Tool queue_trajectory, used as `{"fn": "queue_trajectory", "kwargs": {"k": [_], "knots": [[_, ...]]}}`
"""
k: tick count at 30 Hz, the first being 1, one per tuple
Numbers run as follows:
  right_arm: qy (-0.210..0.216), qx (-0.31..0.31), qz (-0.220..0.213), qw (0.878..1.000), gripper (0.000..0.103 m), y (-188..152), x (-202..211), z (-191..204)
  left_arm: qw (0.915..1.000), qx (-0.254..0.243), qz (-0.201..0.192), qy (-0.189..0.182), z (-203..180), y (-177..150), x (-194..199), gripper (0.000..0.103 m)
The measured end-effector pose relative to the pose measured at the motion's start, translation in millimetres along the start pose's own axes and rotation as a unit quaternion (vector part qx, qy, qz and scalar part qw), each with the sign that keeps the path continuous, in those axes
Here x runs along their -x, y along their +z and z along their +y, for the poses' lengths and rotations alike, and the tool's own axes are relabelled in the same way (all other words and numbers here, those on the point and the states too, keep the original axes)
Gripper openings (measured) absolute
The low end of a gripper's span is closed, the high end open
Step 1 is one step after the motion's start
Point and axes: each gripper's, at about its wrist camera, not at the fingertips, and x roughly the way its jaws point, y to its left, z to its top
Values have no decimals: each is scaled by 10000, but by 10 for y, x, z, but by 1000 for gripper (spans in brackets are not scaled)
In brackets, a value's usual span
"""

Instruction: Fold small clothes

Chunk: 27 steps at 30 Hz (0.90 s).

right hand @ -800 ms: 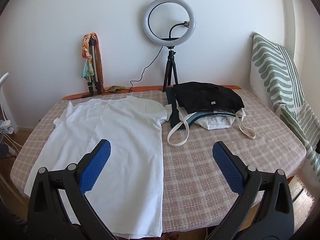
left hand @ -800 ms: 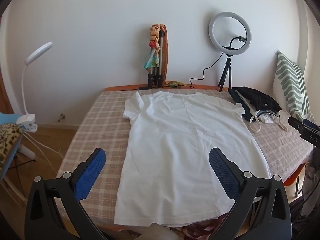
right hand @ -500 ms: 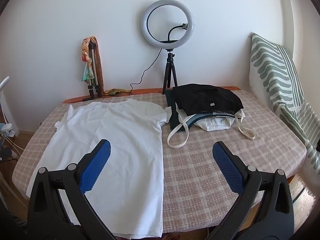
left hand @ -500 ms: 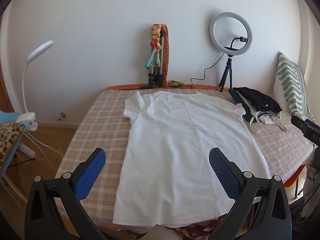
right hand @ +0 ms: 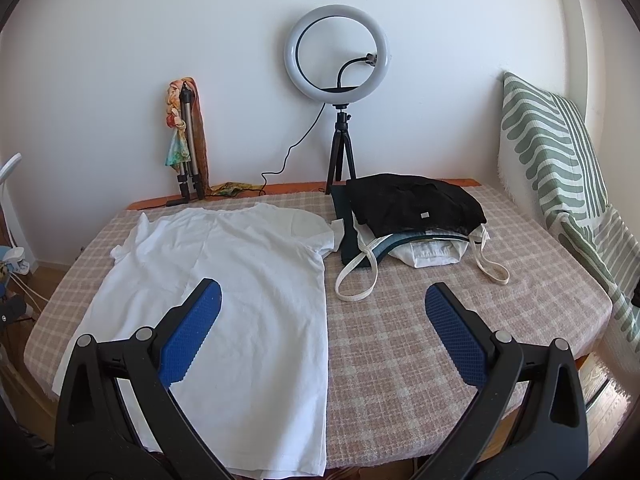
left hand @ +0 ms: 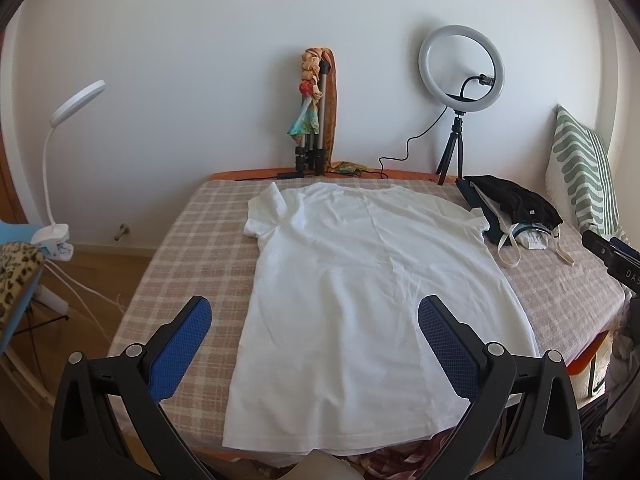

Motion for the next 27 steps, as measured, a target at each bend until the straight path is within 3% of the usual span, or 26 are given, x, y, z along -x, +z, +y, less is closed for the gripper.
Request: {"fn": "queue_trajectory", "kwargs": {"k": [27], "knots": [[-15,27,-43,10000,103,1,27,11,10000,11,-12,6,-9,16,3,102]]}}
